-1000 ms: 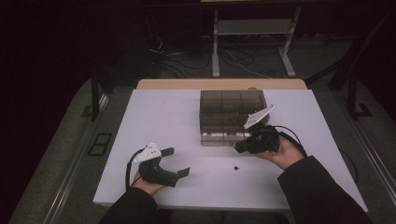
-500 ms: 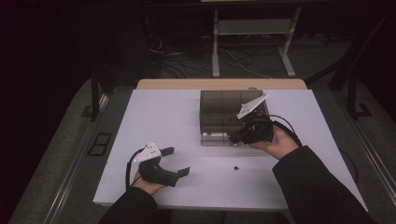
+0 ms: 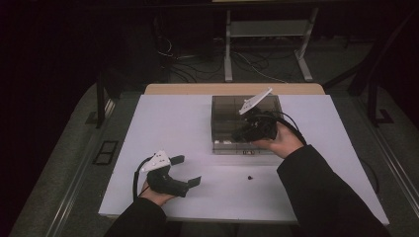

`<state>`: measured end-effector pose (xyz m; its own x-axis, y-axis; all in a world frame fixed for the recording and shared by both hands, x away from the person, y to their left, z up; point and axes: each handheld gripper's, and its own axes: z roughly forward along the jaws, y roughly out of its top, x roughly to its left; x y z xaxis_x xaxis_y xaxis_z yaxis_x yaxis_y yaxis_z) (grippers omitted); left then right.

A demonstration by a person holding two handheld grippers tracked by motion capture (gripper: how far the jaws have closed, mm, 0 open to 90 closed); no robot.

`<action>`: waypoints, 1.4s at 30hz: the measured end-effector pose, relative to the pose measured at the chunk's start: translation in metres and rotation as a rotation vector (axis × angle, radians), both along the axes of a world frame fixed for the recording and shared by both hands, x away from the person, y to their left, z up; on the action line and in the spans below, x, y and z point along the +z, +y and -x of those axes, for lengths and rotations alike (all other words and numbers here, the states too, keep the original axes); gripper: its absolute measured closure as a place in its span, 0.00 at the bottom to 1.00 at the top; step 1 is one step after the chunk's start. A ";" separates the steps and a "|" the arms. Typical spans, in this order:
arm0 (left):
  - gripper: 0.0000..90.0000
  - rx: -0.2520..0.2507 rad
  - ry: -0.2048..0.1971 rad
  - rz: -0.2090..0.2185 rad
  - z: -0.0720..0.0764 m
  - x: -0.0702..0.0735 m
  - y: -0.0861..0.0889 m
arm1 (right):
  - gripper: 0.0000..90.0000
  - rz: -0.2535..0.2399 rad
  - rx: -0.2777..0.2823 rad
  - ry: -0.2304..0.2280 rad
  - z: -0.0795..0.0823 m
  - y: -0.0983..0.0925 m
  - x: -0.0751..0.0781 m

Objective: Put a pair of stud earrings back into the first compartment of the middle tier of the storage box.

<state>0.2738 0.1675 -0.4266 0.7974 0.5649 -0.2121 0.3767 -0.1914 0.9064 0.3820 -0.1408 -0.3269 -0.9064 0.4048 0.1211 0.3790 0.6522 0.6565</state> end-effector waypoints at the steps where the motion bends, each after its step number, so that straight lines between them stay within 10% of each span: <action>1: 0.00 0.000 -0.001 0.000 0.000 0.000 0.000 | 0.88 0.000 0.000 0.000 0.000 0.000 0.000; 42: 0.00 -0.022 -0.013 -0.024 -0.001 0.000 -0.003 | 0.81 0.053 -0.010 0.031 -0.036 0.036 -0.055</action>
<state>0.2744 0.1643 -0.4263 0.8126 0.5517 -0.1881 0.3601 -0.2214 0.9062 0.4181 -0.1046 -0.3815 -0.8983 0.4206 0.1269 0.4052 0.6817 0.6092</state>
